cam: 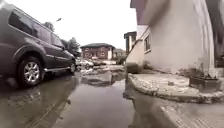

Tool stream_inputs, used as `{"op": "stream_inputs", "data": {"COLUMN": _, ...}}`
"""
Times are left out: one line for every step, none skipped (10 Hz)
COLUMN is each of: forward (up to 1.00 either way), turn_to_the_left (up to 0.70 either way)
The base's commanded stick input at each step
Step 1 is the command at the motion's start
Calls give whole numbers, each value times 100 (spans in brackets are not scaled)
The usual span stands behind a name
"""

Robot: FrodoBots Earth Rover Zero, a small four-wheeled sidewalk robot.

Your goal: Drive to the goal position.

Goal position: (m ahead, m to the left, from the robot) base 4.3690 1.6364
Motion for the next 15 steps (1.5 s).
{"op": "stream_inputs", "data": {"forward": 70, "turn_to_the_left": 32}}
{"op": "stream_inputs", "data": {"forward": 70, "turn_to_the_left": 0}}
{"op": "stream_inputs", "data": {"forward": 70, "turn_to_the_left": 0}}
{"op": "stream_inputs", "data": {"forward": 70, "turn_to_the_left": 0}}
{"op": "stream_inputs", "data": {"forward": 70, "turn_to_the_left": 0}}
{"op": "stream_inputs", "data": {"forward": 70, "turn_to_the_left": 0}}
{"op": "stream_inputs", "data": {"forward": 70, "turn_to_the_left": 0}}
{"op": "stream_inputs", "data": {"forward": 70, "turn_to_the_left": 0}}
{"op": "stream_inputs", "data": {"forward": 70, "turn_to_the_left": 0}}
{"op": "stream_inputs", "data": {"forward": 70, "turn_to_the_left": 0}}
{"op": "stream_inputs", "data": {"forward": 70, "turn_to_the_left": 35}}
{"op": "stream_inputs", "data": {"forward": 70, "turn_to_the_left": 35}}
{"op": "stream_inputs", "data": {"forward": 70, "turn_to_the_left": 35}}
{"op": "stream_inputs", "data": {"forward": 70, "turn_to_the_left": 35}}
{"op": "stream_inputs", "data": {"forward": 70, "turn_to_the_left": 35}}
